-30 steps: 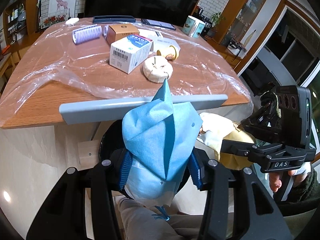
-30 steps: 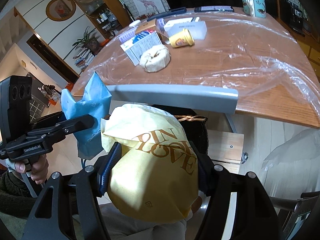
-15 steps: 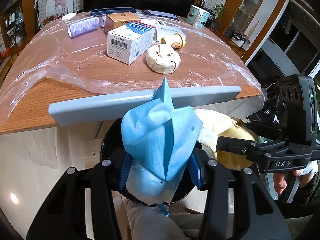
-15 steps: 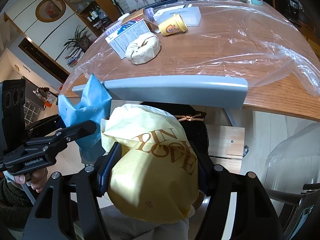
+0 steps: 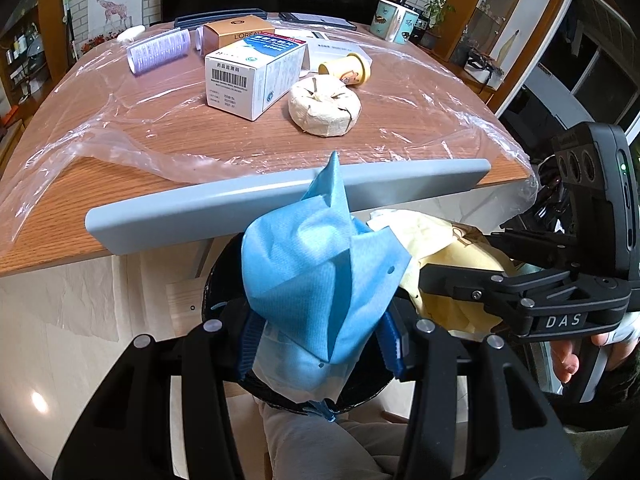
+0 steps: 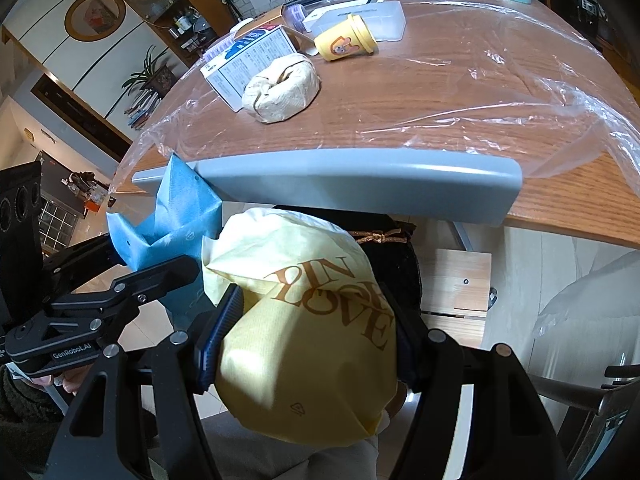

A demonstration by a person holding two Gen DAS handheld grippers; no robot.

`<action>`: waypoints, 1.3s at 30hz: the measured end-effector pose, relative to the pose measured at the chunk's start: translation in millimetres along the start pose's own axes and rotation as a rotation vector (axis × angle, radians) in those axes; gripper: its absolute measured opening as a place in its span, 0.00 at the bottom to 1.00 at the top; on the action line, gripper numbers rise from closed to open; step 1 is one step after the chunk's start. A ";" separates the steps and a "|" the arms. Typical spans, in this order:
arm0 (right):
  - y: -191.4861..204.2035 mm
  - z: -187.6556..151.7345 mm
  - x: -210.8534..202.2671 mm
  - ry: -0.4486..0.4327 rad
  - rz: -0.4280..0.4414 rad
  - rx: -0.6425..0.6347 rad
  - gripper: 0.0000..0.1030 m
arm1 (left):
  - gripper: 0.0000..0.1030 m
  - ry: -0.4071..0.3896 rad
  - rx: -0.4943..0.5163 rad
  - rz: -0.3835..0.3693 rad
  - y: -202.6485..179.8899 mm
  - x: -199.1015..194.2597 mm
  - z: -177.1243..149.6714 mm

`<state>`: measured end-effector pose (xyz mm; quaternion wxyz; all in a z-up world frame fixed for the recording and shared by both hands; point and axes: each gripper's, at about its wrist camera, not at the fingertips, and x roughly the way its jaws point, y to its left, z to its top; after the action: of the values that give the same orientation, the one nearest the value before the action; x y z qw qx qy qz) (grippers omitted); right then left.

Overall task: Collect trash
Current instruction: 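Open the left tool over the bin while the right tool releases the yellow bag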

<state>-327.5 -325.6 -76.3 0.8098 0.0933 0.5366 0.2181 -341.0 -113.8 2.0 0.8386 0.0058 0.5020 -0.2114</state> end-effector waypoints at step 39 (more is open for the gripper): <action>-2.7 1.8 -21.0 -0.079 -0.045 0.003 0.87 | 0.76 -0.043 -0.043 0.064 2.9 -8.7 5.0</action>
<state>-332.1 -337.4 -59.2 0.8348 0.0910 0.5067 0.1952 -339.3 -109.2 11.2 0.8556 -0.0008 0.4877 -0.1735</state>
